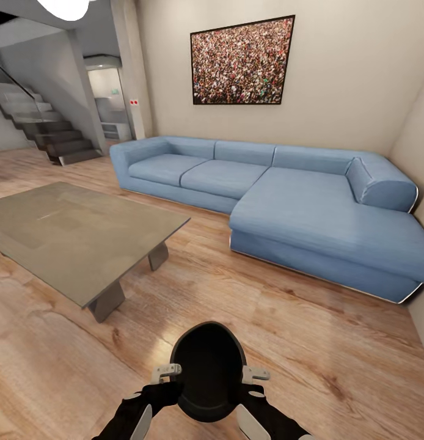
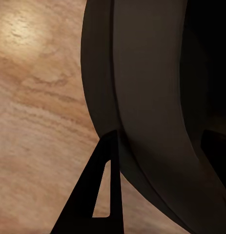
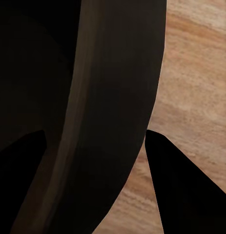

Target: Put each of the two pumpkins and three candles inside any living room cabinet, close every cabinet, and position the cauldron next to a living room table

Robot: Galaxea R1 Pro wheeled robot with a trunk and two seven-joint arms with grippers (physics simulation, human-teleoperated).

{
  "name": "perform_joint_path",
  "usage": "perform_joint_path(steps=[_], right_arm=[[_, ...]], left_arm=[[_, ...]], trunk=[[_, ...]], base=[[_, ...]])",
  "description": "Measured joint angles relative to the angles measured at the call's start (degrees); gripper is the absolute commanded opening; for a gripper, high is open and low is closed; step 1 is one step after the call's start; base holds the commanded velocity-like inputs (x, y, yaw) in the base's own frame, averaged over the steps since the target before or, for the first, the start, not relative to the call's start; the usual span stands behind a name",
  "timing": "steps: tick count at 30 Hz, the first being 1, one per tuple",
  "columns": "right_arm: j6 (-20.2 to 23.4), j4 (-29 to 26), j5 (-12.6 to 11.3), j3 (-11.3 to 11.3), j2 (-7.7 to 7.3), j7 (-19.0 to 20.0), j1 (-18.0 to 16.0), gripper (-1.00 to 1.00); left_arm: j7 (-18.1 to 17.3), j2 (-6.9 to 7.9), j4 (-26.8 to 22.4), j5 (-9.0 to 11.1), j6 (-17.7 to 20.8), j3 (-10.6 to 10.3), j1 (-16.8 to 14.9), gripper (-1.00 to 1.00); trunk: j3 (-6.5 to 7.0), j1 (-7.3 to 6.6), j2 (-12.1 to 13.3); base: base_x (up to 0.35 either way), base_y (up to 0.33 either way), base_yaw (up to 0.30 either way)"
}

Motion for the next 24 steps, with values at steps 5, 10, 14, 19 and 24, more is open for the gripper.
perform_joint_path(steps=[5, 10, 14, 19, 24], right_arm=[[0.0, -0.01, -0.1, 0.11, 0.01, -0.1, -0.01, -1.0], [0.01, -0.01, -0.11, 0.13, 0.01, -0.12, -0.01, -1.0], [0.01, 0.0, -0.11, 0.13, 0.03, -0.13, -0.02, -1.0], [0.05, -0.01, -0.09, 0.13, 0.03, -0.15, -0.03, -1.0], [0.05, -0.01, -0.1, 0.13, 0.04, -0.17, -0.03, -1.0]], left_arm=[[-0.01, 0.01, 0.01, 0.03, 0.0, 0.03, 0.0, -1.0], [0.0, 0.01, 0.01, 0.05, 0.0, 0.03, 0.0, -1.0], [-0.01, 0.01, 0.02, 0.06, 0.0, 0.04, 0.01, -1.0], [0.0, 0.02, 0.0, 0.07, 0.01, 0.04, 0.02, -1.0], [0.01, 0.02, 0.0, 0.1, 0.01, 0.03, 0.02, -1.0]], trunk=[[0.0, 0.0, 0.0], [0.0, -0.01, 0.0], [0.0, -0.01, 0.0], [0.0, -0.01, 0.0], [0.0, -0.02, 0.0]], base=[[0.008, 0.0, 0.0], [0.077, 0.0, 0.0], [0.112, 0.0, 0.03], [0.135, 0.0, 0.222], [0.144, -0.008, 0.284]])
